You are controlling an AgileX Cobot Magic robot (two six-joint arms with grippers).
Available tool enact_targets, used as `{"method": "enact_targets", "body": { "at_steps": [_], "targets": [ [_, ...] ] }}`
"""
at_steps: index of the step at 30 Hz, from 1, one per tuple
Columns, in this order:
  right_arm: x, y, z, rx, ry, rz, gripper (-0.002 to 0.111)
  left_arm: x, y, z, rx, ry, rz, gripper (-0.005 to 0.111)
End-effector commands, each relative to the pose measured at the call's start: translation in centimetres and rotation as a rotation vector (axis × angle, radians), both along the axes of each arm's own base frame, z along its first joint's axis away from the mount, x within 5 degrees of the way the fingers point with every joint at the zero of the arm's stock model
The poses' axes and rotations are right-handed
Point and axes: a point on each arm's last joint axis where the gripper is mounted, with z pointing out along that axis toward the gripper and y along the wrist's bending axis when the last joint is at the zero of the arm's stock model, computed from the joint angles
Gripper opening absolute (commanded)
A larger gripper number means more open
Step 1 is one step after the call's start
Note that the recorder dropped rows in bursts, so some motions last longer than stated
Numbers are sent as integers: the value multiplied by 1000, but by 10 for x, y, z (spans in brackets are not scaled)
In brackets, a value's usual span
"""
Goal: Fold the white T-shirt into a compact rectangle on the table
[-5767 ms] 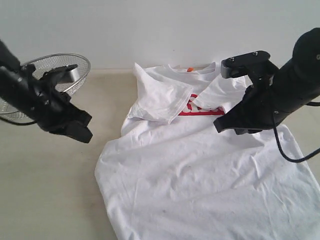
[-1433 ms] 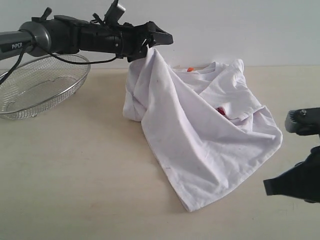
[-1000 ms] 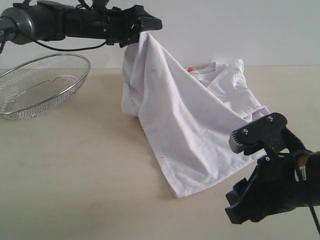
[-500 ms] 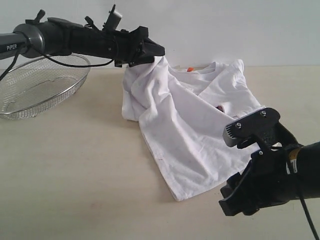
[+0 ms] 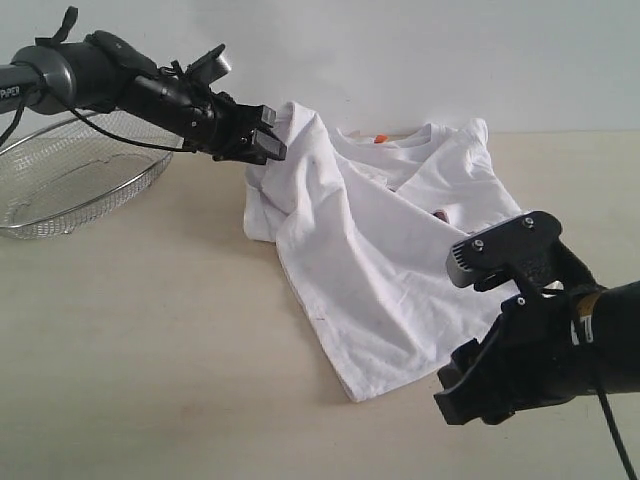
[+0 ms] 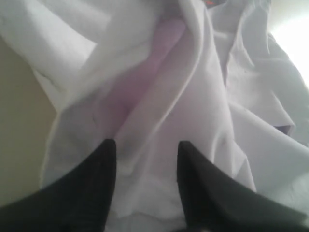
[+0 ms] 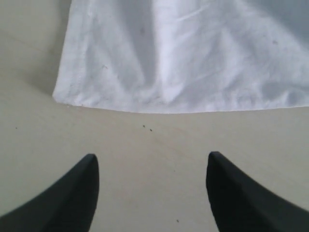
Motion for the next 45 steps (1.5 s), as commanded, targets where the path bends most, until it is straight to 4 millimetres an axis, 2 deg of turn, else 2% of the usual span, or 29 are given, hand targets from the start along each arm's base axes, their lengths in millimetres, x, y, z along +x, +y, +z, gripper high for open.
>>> {"method": "enact_targets", "body": {
  "at_steps": [1, 3, 5, 10, 15, 19, 23, 27, 34, 36, 37, 38, 39, 45],
  "targets": [
    [5, 3, 4, 19, -34, -4, 58, -5, 9, 24, 19, -7, -41, 35],
    [10, 6, 9, 10, -8, -1, 58, -9, 14, 35, 37, -9, -67, 22],
    [21, 11, 14, -11, 25, 15, 58, -13, 19, 44, 55, -5, -94, 4],
    [55, 28, 12, -102, 105, 116, 58, -23, 29, 62, 118, 18, -149, 4],
    [80, 65, 1, -176, 182, 247, 58, -30, 38, 64, 220, 63, -171, 4],
    [90, 91, -8, -290, 228, 345, 58, -30, 44, 64, 245, 83, -154, 4],
    [105, 94, -22, -396, 288, 286, 58, -29, 48, 64, 244, 87, -144, 4],
    [107, 100, -37, -422, 332, 300, 58, -29, 51, 64, 244, 86, -138, 4],
    [100, 110, -45, -440, 353, 331, 58, -25, 60, 65, 218, 78, -103, 4],
    [98, 107, -57, -477, 414, 324, 46, -26, 60, 65, 216, 80, -106, 4],
    [96, 105, -68, -508, 460, 327, 26, -26, 60, 65, 216, 80, -106, 4],
    [96, 105, -71, -515, 473, 327, 18, -26, 60, 65, 216, 80, -106, 4],
    [96, 105, -75, -517, 475, 330, 2, -26, 60, 65, 216, 80, -106, 4],
    [101, 98, -69, -608, 425, 323, 1, -25, 59, 65, 209, 78, -103, 4]
  ]
}}
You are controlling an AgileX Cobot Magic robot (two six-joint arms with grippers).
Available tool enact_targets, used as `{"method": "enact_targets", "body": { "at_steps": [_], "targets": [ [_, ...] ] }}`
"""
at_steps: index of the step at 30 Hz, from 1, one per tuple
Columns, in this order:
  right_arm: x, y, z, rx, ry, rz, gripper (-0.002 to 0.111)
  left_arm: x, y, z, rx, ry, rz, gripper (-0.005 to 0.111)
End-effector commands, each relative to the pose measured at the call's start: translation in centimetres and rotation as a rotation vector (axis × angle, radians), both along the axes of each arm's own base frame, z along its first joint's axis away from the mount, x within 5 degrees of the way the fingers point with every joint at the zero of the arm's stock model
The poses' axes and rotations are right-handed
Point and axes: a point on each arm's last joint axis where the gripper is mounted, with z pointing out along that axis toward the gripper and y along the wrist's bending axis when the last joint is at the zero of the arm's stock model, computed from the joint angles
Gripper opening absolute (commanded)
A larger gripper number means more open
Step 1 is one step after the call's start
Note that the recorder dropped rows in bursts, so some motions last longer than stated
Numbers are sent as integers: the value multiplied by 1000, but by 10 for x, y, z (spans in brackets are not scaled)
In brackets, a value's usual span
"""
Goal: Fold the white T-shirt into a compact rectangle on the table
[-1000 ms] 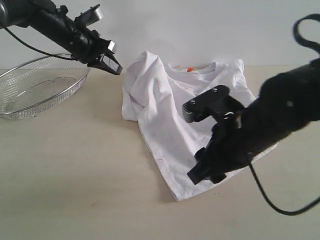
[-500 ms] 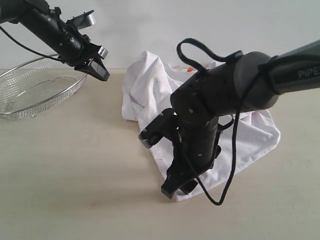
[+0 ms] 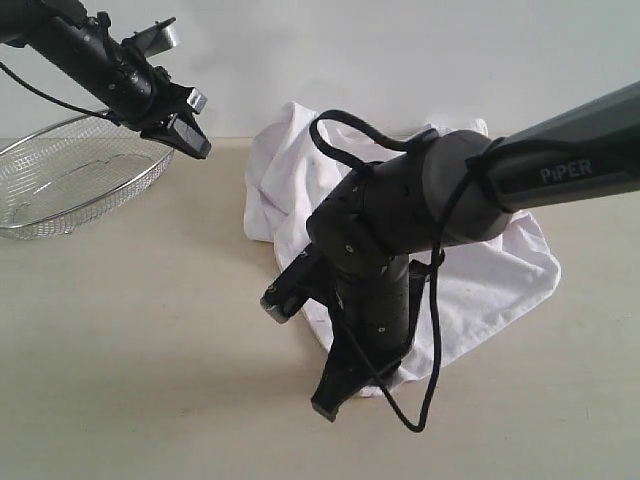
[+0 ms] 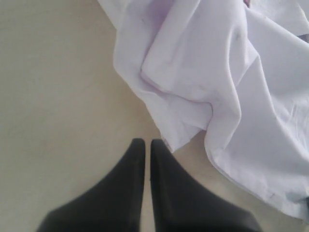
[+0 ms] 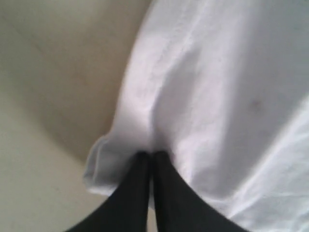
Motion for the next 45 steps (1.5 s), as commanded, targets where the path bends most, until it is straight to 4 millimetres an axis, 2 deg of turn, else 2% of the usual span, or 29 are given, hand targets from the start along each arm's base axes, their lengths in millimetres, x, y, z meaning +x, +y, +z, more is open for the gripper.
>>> {"method": "enact_targets", "body": {
  "at_steps": [1, 3, 4, 6, 9, 14, 20, 29, 37, 45],
  "targets": [
    [-1, -14, -11, -117, 33, 25, 7, 0, 0, 10, -21, -20, 15, 4],
    [-1, -15, -1, -110, 16, 31, 28, 0, 0, 11, -28, -21, 18, 4],
    [0, -14, 8, -91, -9, 35, 47, 0, -1, 11, -36, -21, 19, 4],
    [0, -14, 19, -63, -41, 31, 61, 0, -1, 11, -38, -20, 19, 4],
    [-4, -13, 22, -45, -9, 9, 61, 0, -1, 11, -38, -22, 20, 4],
    [-10, -2, 26, 92, 39, 10, 61, 1, -1, 11, -38, -24, 22, 4],
    [-6, 4, 26, 157, -9, 8, 61, 0, -1, 11, -38, -23, 21, 4],
    [-4, 4, 16, 133, 2, 20, 61, 0, -1, 11, -38, -23, 21, 4],
    [3, -5, 17, 29, -71, 53, 61, 0, -1, 11, -38, -23, 21, 4],
    [4, -5, 17, 32, -80, 44, 61, 0, -1, 11, -38, -23, 21, 4]
  ]
}}
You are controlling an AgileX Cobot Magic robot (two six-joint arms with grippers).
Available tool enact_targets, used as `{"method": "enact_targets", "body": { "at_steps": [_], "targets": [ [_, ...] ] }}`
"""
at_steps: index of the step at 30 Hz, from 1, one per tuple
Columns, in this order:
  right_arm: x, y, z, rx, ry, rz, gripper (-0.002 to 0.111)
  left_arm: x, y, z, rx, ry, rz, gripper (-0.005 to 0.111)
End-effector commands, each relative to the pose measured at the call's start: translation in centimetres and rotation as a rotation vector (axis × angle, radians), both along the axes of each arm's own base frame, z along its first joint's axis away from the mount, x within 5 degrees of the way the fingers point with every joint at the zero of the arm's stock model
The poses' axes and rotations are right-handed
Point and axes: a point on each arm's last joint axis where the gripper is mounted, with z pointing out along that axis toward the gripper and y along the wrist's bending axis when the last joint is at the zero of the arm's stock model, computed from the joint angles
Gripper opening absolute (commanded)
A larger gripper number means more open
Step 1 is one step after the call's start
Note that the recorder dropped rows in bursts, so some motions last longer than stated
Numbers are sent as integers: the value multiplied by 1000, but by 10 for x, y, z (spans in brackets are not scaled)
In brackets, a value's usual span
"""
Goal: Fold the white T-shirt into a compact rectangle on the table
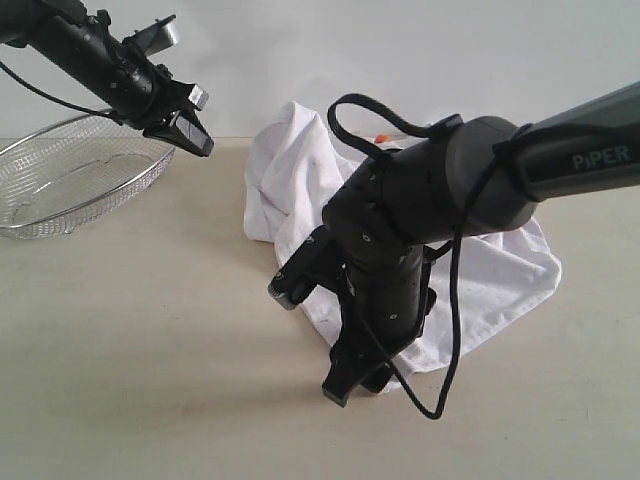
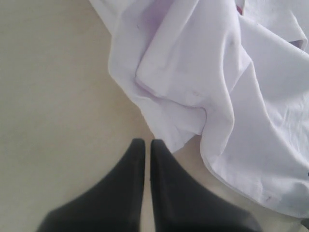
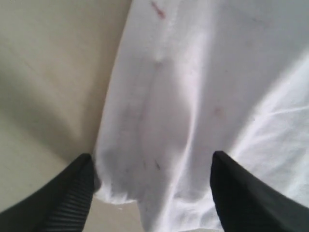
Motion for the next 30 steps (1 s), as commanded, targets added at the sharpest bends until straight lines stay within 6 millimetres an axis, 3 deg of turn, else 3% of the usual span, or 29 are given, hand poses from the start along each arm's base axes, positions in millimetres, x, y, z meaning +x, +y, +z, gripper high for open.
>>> {"method": "enact_targets", "body": {
  "at_steps": [1, 9, 12, 14, 18, 21, 25, 30],
  "targets": [
    [1, -2, 0, -5, -10, -8, 61, 0, 1, 10, -16, -21, 15, 4],
    [1, -5, -34, -96, 65, -5, 50, 0, 1, 10, -16, -21, 15, 4],
    [2, -5, -38, -91, 63, -21, 46, 0, 1, 10, -16, -21, 15, 4],
    [3, -6, -38, -101, 54, -11, 35, 0, 1, 10, -16, -21, 15, 4],
    [7, -9, -36, -146, 16, 25, 0, 0, 1, 10, -16, -21, 15, 4],
    [9, -12, -35, -179, -9, 17, 0, 0, 1, 10, -16, -23, 16, 4],
    [16, -16, -15, -199, -132, -37, 0, 1, 1, 10, -16, -29, 21, 4],
    [23, -17, 28, -157, -314, 15, 0, 1, 1, 10, -16, -33, 24, 4]
  ]
}}
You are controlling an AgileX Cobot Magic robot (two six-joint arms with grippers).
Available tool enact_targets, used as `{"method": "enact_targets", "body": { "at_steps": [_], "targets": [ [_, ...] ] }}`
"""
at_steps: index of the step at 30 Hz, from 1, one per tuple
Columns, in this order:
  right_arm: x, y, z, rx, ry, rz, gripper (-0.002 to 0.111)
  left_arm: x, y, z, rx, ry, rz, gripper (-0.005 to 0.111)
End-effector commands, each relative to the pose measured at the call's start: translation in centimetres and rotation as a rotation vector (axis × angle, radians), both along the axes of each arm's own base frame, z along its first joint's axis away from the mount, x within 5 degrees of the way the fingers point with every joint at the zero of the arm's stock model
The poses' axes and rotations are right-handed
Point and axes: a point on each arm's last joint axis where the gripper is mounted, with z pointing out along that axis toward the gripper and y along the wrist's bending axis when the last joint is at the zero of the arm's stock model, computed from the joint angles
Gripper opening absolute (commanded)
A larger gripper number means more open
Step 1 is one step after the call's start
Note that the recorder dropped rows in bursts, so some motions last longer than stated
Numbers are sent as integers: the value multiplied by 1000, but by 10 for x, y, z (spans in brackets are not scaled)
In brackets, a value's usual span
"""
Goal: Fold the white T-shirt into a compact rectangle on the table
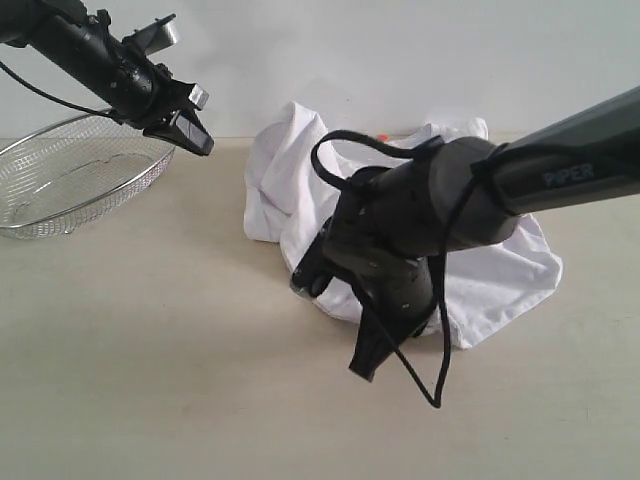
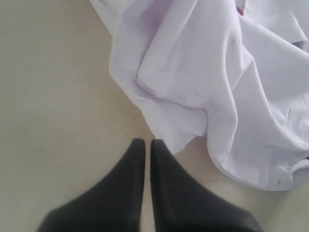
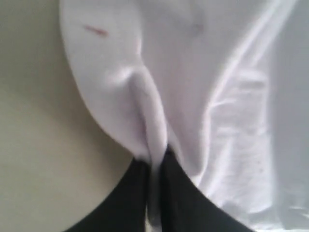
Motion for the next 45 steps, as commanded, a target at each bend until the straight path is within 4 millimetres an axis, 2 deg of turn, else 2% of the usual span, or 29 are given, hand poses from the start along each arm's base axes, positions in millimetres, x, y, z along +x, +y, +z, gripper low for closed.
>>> {"method": "enact_targets", "body": {
  "at_steps": [1, 4, 7, 13, 16, 22, 28, 35, 42, 43, 45],
  "targets": [
    [10, -6, 41, 34, -176, 45, 0, 1, 1, 10, -16, -27, 20, 4],
    [22, -17, 49, 66, -245, 30, 0, 1, 2, 10, -7, -27, 19, 4],
    [42, -38, 55, 90, -285, -33, 0, 1, 2, 10, -3, -31, 20, 4],
    [97, -76, 84, 187, -448, -112, 0, 1, 2, 10, -3, -35, 23, 4],
    [123, -83, 94, 181, -496, -112, 0, 0, 2, 9, -3, -23, 15, 4],
    [167, -92, 94, 186, -566, -151, 0, -1, 3, 8, 18, -12, 16, 4],
    [203, -104, 103, 181, -647, -211, 0, 4, 15, 8, 41, -44, 55, 4],
    [223, -112, 101, 141, -669, -260, 0, 10, 37, 8, 58, -71, 138, 4],
    [227, -127, 98, 143, -667, -280, 0, 15, 46, 10, 46, -104, 197, 4],
    [228, -128, 98, 143, -668, -282, 2, 15, 44, 10, 44, -104, 195, 4],
    [227, -128, 100, 139, -669, -290, 13, 16, 43, 10, 41, -107, 196, 4]
  ]
}}
